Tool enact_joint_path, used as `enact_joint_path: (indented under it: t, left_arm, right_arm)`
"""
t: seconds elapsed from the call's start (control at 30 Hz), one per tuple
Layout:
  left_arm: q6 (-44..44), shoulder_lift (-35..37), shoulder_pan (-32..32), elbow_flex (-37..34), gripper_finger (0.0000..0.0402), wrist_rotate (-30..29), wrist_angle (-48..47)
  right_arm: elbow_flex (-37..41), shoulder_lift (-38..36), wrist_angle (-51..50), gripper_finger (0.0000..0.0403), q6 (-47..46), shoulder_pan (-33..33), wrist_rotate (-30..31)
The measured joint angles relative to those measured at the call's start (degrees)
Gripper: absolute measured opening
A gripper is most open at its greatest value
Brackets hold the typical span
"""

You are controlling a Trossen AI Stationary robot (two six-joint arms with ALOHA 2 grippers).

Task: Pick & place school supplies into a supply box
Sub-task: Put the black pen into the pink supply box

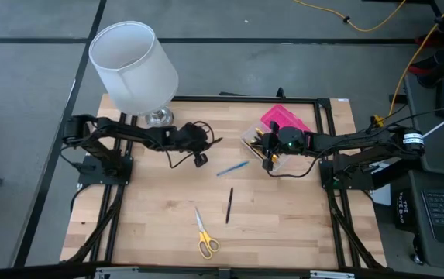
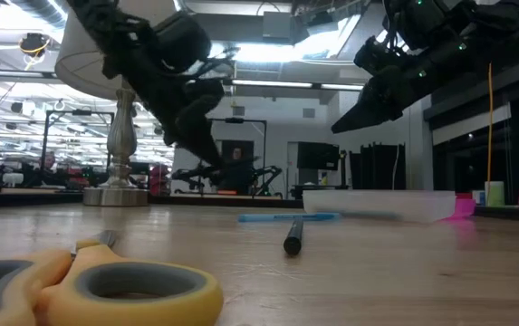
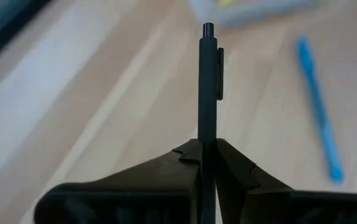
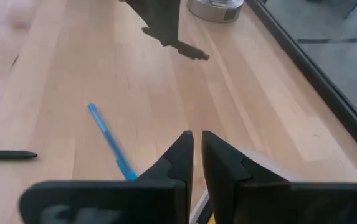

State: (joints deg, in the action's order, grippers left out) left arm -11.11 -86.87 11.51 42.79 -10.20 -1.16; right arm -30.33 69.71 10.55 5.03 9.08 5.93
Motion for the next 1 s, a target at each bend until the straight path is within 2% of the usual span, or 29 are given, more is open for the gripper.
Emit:
enact_joint_path:
  t: [0.23,0.4,0.53,0.83,1.0]
  left_arm:
    - [5.99,0.7,-0.04,-9.25,0.001,5.48,26.93]
    - [9.15,0.68,0.03,-11.53,0.0011,8.53,39.08]
    - [11.8,0.67,0.53,-11.61,0.0011,14.23,42.64]
    - [11.68,0.69,2.27,-11.61,0.0011,19.92,49.86]
    - [11.36,0.7,2.67,-11.56,0.0011,25.84,54.26]
  right_arm:
    - [0.0,0.0,0.1,0.0039,-0.06,-0.02,-0.01]
    - [0.0,0.0,0.36,0.0039,-0.06,0.0,-0.01]
    - [0.0,0.0,0.89,0.0039,-0.06,0.0,-0.01]
    - [0.0,0.0,5.2,0.0039,-0.2,-0.02,-0.03]
    - [0.0,0.0,5.16,0.0039,-0.09,-0.01,-0.06]
